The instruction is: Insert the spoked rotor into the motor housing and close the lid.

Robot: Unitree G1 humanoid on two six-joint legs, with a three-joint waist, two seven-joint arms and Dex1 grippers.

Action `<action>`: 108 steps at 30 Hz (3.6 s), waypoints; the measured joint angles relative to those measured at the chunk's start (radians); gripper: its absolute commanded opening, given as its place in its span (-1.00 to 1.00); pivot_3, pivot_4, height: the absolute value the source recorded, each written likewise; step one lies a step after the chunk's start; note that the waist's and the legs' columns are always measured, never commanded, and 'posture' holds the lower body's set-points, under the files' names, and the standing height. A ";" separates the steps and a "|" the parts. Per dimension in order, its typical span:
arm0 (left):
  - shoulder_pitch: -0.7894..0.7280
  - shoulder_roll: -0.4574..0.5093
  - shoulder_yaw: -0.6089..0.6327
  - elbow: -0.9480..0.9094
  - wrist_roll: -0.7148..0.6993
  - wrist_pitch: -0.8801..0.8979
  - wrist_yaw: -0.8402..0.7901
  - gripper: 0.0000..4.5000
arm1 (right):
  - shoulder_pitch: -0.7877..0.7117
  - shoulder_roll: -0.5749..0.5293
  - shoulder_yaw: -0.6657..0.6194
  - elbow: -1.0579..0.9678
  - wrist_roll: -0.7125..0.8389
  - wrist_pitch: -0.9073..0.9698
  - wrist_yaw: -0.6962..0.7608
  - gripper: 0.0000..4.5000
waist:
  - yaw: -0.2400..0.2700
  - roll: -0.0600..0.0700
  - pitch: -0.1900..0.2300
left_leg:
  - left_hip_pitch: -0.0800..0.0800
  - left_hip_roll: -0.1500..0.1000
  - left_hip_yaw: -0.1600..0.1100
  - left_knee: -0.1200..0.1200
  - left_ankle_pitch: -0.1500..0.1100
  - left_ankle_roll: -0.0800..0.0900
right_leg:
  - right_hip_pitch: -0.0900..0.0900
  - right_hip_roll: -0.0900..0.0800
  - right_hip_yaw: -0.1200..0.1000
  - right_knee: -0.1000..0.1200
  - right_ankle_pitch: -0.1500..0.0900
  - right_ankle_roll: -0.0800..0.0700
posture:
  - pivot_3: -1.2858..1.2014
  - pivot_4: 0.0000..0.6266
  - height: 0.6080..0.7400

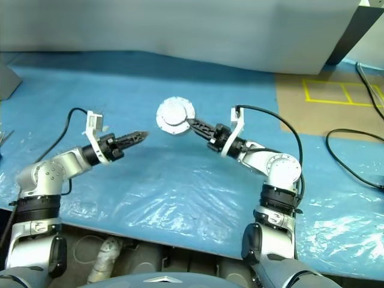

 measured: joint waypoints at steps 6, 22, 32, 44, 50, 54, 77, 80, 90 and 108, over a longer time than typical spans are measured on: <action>-0.019 -0.106 0.089 -0.007 -0.149 0.032 0.092 0.98 | -0.002 0.006 0.002 -0.003 0.100 -0.003 -0.084 -0.46 | 0.001 0.000 0.000 | -0.002 0.000 -0.001 0.002 0.000 0.000 | 0.000 0.000 -0.001 0.000 0.000 0.001 | 0.03 -0.52 1.00; -0.067 -0.283 0.047 -0.017 -0.223 0.002 0.210 0.98 | -0.002 -0.049 0.082 -0.002 0.180 -0.012 -0.120 -0.46 | 0.004 -0.001 0.000 | -0.006 -0.001 -0.006 0.009 0.000 0.000 | 0.000 0.000 -0.002 0.001 0.003 0.005 | 0.03 -0.52 1.00; -0.094 -0.330 0.029 -0.015 -0.236 -0.012 0.253 0.98 | -0.002 -0.064 0.103 0.006 0.191 -0.015 -0.122 -0.46 | 0.002 -0.001 0.000 | -0.008 -0.002 -0.008 0.011 0.000 0.000 | 0.000 0.000 -0.002 0.003 0.003 0.005 | 0.03 -0.52 1.00; -0.103 -0.312 -0.007 0.008 -0.253 -0.008 0.240 0.15 | 0.009 -0.059 0.112 0.006 0.244 -0.052 -0.149 -0.46 | 0.003 -0.001 0.000 | -0.009 -0.002 -0.010 0.013 0.000 0.000 | 0.000 0.000 -0.003 0.004 0.003 0.006 | 0.03 -0.52 1.00; -0.108 -0.299 -0.003 0.024 -0.278 0.003 0.255 0.15 | 0.020 -0.057 0.129 0.004 0.264 -0.076 -0.175 -0.46 | 0.002 -0.001 0.000 | -0.009 -0.002 -0.011 0.013 0.000 0.000 | 0.000 0.000 -0.003 0.004 0.003 0.006 | 0.03 -0.52 1.00; -0.107 -0.299 0.010 0.025 -0.304 0.013 0.283 0.15 | 0.021 -0.050 0.145 -0.007 0.267 -0.102 -0.197 -0.46 | 0.003 -0.001 0.000 | -0.010 -0.002 -0.011 0.014 0.000 0.000 | 0.000 0.000 -0.003 0.004 0.003 0.006 | 0.03 -0.52 1.00; -0.083 0.000 0.218 0.149 -0.304 -0.068 0.332 0.15 | 0.035 -0.111 0.211 -0.040 0.286 -0.156 -0.185 0.42 | 0.001 -0.001 0.000 | -0.013 -0.003 -0.021 0.017 0.000 0.000 | 0.001 0.001 -0.005 0.005 0.004 0.007 | 0.03 -0.52 1.00; -0.102 0.087 0.229 0.280 -0.231 -0.141 0.296 0.15 | 0.035 -0.111 0.215 -0.034 0.286 -0.158 -0.184 0.42 | 0.008 -0.001 0.000 | -0.013 -0.004 -0.021 0.017 0.000 0.000 | 0.002 0.001 -0.006 0.004 0.004 0.008 | 0.03 -0.52 1.00; -0.349 0.103 0.199 0.858 0.076 -0.492 0.257 0.15 | 0.028 -0.115 0.240 -0.005 0.285 -0.158 -0.181 0.42 | 0.028 -0.006 0.000 | -0.013 -0.006 -0.023 0.020 0.000 0.000 | 0.005 -0.001 -0.007 0.003 0.006 0.010 | 0.03 -0.52 1.00; -0.439 0.113 0.225 1.148 0.291 -0.786 0.451 0.99 | 0.029 -0.131 0.249 -0.003 0.285 -0.165 -0.196 0.44 | 0.015 -0.006 0.000 | -0.011 -0.005 -0.023 0.019 0.000 0.000 | 0.004 -0.001 -0.006 0.006 0.005 0.010 | 0.03 -0.52 1.00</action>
